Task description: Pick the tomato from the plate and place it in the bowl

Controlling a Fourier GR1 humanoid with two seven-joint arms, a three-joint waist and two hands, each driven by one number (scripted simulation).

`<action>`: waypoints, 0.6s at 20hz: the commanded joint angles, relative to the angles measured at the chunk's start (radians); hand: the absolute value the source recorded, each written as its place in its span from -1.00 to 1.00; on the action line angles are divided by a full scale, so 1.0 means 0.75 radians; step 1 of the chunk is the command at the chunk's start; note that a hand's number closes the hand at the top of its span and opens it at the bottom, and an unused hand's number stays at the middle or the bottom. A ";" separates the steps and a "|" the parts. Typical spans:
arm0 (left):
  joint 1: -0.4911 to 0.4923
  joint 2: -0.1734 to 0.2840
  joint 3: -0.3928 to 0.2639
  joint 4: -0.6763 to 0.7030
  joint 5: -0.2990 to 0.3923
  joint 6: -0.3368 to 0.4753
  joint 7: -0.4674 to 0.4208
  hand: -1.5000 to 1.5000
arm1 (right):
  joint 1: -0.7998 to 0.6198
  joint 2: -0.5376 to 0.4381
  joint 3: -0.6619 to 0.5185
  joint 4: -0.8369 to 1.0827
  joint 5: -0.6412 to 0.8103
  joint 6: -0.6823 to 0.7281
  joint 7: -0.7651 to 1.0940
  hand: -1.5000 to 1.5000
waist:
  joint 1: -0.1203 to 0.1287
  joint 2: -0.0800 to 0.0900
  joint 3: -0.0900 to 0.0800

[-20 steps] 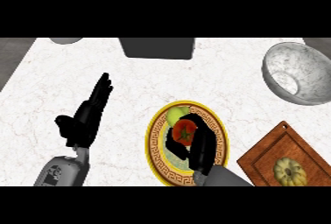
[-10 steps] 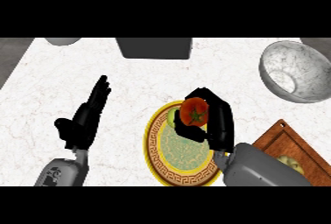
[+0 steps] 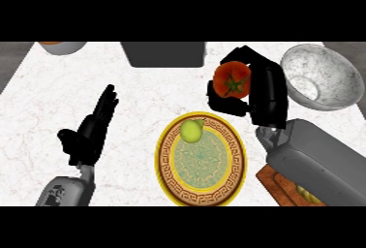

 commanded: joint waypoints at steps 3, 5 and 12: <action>0.005 -0.001 0.026 0.027 0.001 -0.025 -0.021 0.00 | -0.143 -0.050 -0.162 -0.034 0.069 0.304 0.227 1.00 | -0.004 0.000 0.000; -0.010 -0.031 0.004 0.015 -0.031 0.004 -0.007 0.00 | -0.198 -0.011 -0.239 0.031 0.088 0.329 0.226 1.00 | 0.002 0.002 0.000; 0.013 -0.022 -0.013 -0.123 -0.047 -0.001 0.087 0.00 | -0.319 -0.074 -0.463 0.277 0.006 0.475 0.099 1.00 | 0.020 0.005 0.001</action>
